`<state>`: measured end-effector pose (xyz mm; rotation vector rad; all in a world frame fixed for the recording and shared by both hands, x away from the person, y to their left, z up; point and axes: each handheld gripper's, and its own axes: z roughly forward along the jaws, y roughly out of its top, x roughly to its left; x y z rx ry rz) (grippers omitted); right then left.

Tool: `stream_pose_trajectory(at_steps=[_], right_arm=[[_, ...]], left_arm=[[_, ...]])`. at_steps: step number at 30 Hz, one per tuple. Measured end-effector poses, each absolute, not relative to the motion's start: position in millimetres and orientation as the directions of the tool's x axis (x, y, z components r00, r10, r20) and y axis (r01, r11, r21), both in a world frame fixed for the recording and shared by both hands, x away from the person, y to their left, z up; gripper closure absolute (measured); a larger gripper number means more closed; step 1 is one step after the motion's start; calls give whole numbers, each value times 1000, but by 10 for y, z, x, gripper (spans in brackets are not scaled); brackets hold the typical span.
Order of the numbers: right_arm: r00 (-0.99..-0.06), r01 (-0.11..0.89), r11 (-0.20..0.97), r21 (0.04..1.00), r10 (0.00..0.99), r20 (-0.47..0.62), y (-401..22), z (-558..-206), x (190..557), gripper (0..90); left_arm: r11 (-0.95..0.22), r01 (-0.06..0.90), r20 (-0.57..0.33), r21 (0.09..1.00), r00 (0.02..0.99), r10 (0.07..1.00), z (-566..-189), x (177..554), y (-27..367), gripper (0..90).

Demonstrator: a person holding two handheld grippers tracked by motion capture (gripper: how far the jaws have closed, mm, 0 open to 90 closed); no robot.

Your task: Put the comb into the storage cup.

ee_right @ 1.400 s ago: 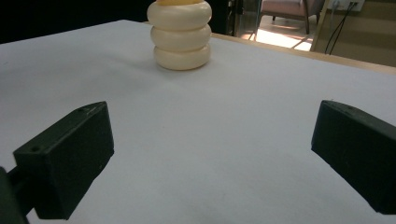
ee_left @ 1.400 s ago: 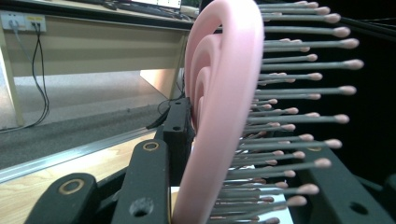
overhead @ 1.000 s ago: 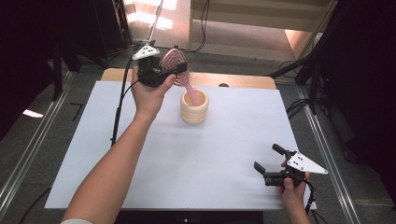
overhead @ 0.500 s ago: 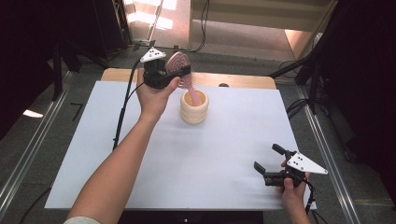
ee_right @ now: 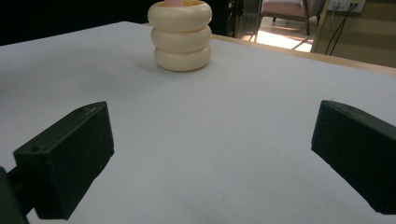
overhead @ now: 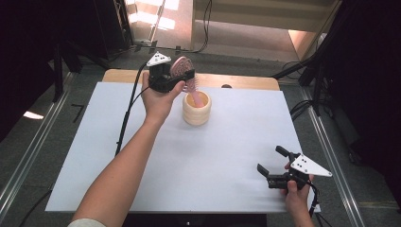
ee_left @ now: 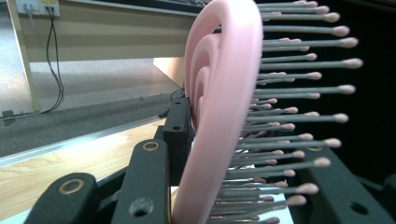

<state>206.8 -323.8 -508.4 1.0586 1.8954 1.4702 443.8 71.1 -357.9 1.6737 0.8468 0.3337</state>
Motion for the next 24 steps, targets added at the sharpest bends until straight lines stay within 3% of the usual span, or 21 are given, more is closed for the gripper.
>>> stream_pose_trajectory(at_steps=[24], right_arm=[[-563,265,110,958,824,61,-3235,-5084,2069,0]], left_arm=[[-83,406,-239,910,679,694,-3886,4472,665,640]])
